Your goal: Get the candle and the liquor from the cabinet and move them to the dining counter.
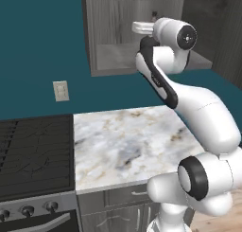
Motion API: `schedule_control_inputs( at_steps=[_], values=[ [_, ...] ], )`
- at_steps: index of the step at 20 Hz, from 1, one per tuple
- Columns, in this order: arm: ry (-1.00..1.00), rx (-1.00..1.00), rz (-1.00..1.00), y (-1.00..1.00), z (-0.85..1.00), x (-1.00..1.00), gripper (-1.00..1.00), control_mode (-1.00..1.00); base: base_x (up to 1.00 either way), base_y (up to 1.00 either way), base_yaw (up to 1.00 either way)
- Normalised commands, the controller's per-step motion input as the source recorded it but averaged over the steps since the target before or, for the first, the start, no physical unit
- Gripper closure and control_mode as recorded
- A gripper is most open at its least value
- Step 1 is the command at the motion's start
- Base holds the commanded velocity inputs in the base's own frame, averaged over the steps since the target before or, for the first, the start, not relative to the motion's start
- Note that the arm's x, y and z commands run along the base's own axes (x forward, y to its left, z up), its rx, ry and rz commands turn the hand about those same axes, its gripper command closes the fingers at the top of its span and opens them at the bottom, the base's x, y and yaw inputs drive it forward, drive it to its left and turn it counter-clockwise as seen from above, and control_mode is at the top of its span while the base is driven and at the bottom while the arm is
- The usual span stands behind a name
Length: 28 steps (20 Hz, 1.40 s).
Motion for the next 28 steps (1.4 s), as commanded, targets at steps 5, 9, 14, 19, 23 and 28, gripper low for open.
schedule_control_inputs(
  at_steps=[5, 9, 14, 19, 23, 28],
  values=[
    [-0.02, 0.00, 0.00, 0.00, 0.08, -0.89, 1.00, -1.00, 0.00, 0.00, 0.00],
    [0.03, 0.00, 0.00, -0.05, 0.13, -0.99, 1.00, -1.00, 0.00, 0.00, 0.00],
    [0.06, -0.03, 0.00, -0.11, 0.02, -0.90, 1.00, -1.00, 0.00, 0.00, 0.00],
    [0.10, -0.03, 0.00, -0.13, 0.00, -0.85, 1.00, -1.00, 0.00, 0.00, 0.00],
    [0.09, -0.02, 0.00, -0.19, 0.00, -0.68, 1.00, -1.00, 0.00, 0.00, 0.00],
    [0.00, -0.03, 0.00, -0.10, -0.16, -0.38, 1.00, -1.00, 0.00, 0.00, 0.00]
  ],
)
